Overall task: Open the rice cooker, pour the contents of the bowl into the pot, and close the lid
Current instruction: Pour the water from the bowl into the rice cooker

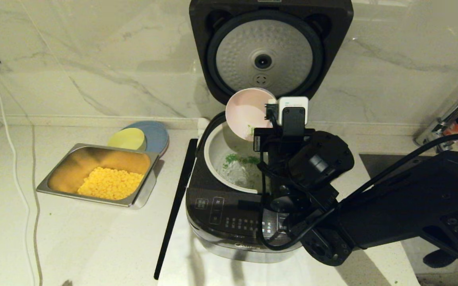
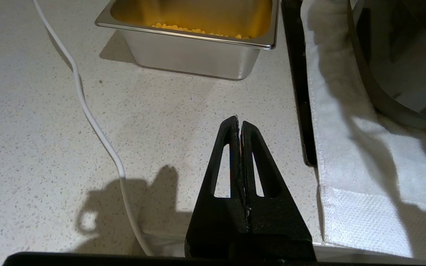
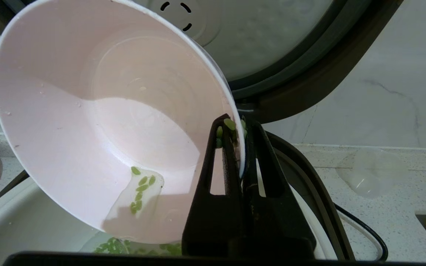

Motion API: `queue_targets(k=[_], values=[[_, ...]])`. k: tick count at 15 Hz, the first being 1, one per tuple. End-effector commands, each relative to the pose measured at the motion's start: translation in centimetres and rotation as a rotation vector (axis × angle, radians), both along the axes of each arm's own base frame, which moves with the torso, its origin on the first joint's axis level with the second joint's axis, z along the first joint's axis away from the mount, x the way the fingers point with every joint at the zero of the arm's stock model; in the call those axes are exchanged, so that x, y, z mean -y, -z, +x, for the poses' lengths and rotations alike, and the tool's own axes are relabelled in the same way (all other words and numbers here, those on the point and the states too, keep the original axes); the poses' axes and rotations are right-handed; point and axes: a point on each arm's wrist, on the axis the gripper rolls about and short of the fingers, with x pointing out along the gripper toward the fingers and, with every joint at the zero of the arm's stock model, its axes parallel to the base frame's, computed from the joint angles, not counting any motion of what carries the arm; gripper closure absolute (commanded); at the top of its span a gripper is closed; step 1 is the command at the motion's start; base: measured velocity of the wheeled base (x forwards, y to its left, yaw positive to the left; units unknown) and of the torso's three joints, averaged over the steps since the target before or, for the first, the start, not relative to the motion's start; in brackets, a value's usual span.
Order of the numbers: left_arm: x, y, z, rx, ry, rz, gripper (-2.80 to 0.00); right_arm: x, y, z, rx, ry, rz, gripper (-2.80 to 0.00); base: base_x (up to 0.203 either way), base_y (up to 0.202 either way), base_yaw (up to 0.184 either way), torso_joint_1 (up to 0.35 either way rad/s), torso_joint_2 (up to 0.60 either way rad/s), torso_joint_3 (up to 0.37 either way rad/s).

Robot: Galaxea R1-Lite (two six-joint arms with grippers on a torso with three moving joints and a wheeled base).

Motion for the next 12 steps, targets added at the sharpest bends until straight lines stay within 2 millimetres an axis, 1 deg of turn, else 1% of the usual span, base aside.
queue_targets(k=[1, 5, 6, 9, 12], values=[[0.0, 0.3, 0.1, -0.008, 0.000, 0.000, 0.00, 0.1, -0.3, -0.1, 0.005, 0.010, 0.005, 0.00, 0.000, 0.000, 0.000, 0.000, 0.00, 0.000], [0.0, 0.3, 0.1, -0.008, 0.000, 0.000, 0.00, 0.7, -1.7, -0.6, 0.026, 0.016, 0.030, 0.00, 0.000, 0.000, 0.000, 0.000, 0.00, 0.000], [0.0, 0.3, 0.1, -0.008, 0.000, 0.000, 0.00, 0.7, -1.7, -0.7, 0.024, 0.017, 0.027, 0.00, 0.000, 0.000, 0.000, 0.000, 0.00, 0.000], [0.0, 0.3, 0.1, -0.008, 0.000, 0.000, 0.00, 0.2, -0.1, -0.2, -0.003, 0.015, -0.004, 0.00, 0.000, 0.000, 0.000, 0.000, 0.00, 0.000], [0.0, 0.3, 0.1, -0.008, 0.000, 0.000, 0.00, -0.1, 1.1, 0.1, -0.024, 0.013, -0.022, 0.00, 0.000, 0.000, 0.000, 0.000, 0.00, 0.000]])
